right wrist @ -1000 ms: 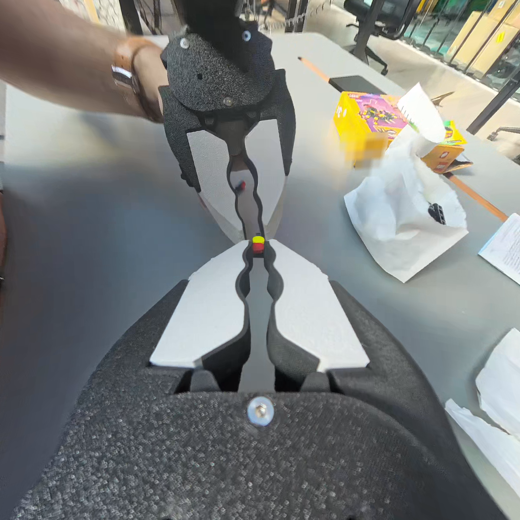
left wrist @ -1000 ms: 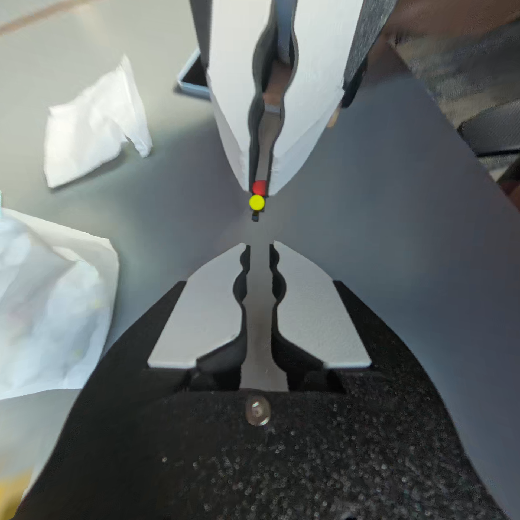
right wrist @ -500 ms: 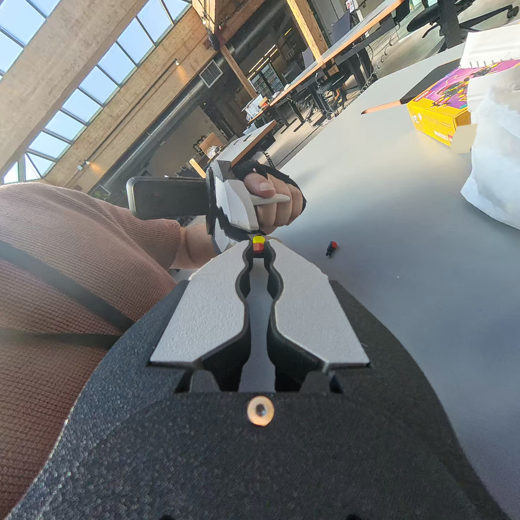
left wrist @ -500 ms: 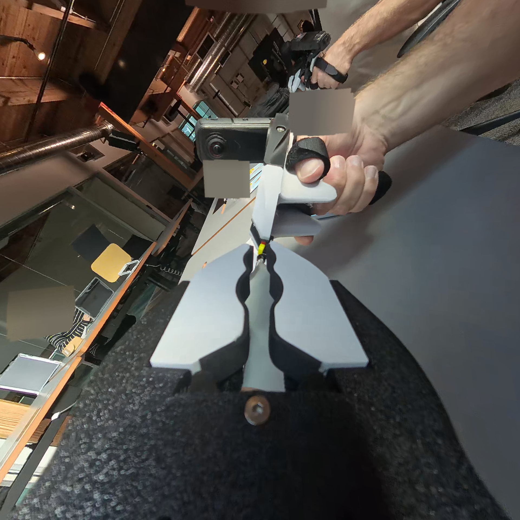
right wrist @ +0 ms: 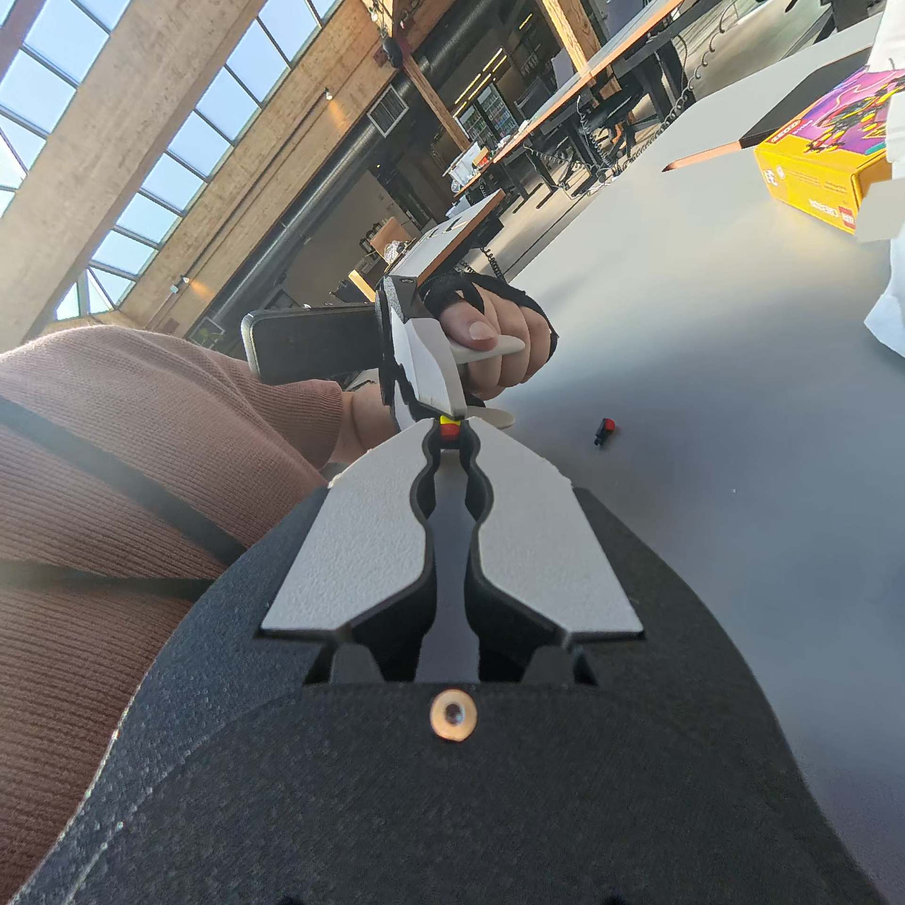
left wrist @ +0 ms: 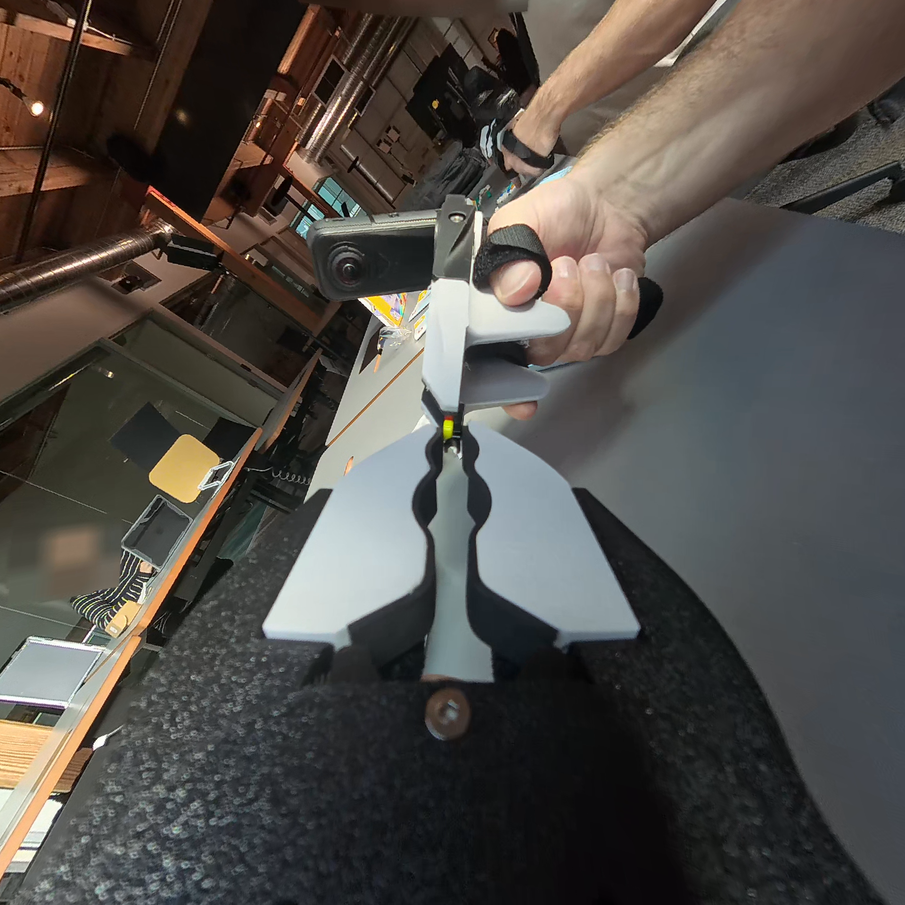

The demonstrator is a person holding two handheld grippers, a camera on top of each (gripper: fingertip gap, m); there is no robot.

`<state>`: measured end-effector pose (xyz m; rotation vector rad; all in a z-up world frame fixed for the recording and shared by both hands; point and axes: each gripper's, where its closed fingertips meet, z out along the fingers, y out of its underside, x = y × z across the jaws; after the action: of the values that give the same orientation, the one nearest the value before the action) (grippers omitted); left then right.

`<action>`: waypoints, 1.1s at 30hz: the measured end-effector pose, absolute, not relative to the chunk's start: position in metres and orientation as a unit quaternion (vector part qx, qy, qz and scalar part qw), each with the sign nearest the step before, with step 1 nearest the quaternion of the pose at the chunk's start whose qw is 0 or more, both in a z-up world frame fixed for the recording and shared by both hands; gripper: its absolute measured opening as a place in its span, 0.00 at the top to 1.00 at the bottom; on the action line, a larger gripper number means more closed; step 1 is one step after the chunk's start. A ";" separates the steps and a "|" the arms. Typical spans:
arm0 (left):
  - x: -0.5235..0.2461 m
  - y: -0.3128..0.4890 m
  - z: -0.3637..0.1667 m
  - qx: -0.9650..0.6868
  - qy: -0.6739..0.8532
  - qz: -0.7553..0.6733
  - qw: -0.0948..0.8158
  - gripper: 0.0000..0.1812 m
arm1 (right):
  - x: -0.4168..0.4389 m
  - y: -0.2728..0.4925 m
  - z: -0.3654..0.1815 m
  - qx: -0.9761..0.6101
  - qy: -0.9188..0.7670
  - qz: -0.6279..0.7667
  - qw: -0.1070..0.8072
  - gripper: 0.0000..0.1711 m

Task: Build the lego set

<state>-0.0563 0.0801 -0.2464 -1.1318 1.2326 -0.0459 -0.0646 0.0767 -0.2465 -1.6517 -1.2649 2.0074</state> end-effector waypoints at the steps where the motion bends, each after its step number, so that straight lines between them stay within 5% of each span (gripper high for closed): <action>1: -0.057 0.080 -0.246 -0.503 0.546 -0.018 0.670 0.96 | -0.065 0.077 -0.247 -0.570 -0.432 0.688 0.125 0.96; 29: -0.084 0.109 -0.261 -0.571 0.495 0.075 0.650 0.96 | -0.095 0.113 -0.253 -0.581 -0.199 0.774 0.153 0.97; 33: -0.064 0.094 -0.283 -0.536 0.581 0.095 0.605 0.97 | -0.095 0.128 -0.253 -0.620 -0.279 0.688 0.255 0.96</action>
<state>-0.0637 0.0944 -0.2831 -1.2412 1.3442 0.2207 -0.0950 0.1281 -0.2530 -1.6826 -0.7575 1.8689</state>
